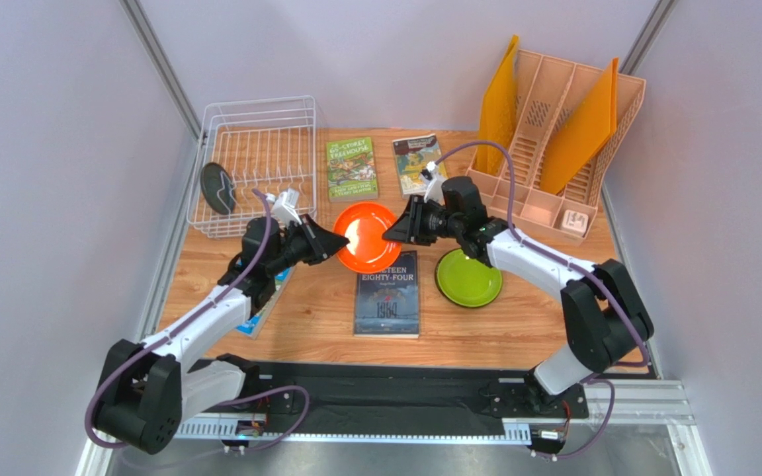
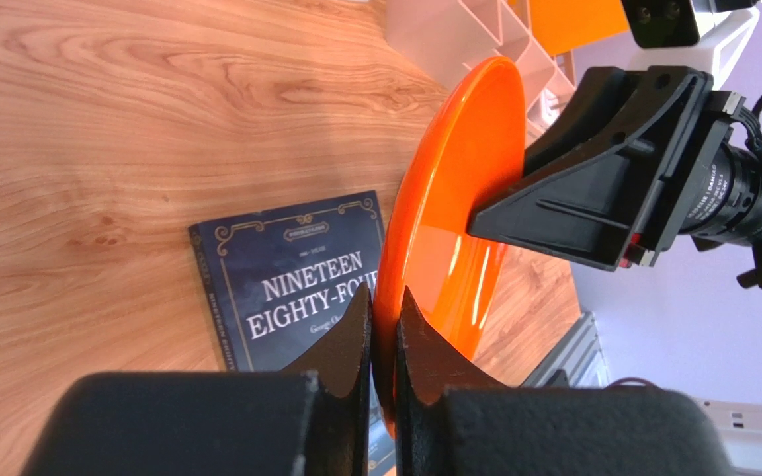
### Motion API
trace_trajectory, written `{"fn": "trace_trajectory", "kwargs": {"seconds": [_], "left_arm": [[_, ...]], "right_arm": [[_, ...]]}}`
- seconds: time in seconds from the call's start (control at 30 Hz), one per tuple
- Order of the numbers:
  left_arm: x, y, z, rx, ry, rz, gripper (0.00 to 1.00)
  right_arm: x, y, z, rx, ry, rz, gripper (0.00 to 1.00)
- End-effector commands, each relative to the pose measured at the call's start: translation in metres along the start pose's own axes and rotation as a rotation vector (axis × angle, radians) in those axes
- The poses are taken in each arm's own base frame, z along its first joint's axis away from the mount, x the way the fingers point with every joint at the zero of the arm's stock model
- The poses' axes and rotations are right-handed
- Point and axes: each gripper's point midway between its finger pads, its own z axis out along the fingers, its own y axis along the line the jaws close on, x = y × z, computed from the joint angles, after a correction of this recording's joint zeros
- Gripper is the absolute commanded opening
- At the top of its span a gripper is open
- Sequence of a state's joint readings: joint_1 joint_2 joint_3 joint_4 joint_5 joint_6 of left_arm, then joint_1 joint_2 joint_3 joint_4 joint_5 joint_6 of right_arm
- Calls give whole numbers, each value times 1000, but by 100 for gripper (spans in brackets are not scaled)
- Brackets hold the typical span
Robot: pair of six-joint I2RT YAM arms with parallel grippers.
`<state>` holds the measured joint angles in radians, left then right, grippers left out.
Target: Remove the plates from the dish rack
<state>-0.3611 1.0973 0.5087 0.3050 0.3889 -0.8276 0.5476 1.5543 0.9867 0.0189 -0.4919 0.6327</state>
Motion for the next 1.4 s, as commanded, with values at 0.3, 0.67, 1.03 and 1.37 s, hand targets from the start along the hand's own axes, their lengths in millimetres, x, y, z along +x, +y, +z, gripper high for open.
{"fn": "trace_trajectory", "kwargs": {"seconds": [0.3,0.67,1.03,1.37], "left_arm": [[-27,-18,5,3,-46,149,76],[-115,41,-77,-613,-314,532,100],[-135,51,-111,-768,-401,578,100],[-134,56,-106,-778,-400,562,100]], "right_arm": [[-28,-25,-45,159,-110,-3,0],[17,-147,-170,585,-187,229,0],[47,-166,-177,608,-176,319,1],[55,-170,-170,585,-140,339,49]]}}
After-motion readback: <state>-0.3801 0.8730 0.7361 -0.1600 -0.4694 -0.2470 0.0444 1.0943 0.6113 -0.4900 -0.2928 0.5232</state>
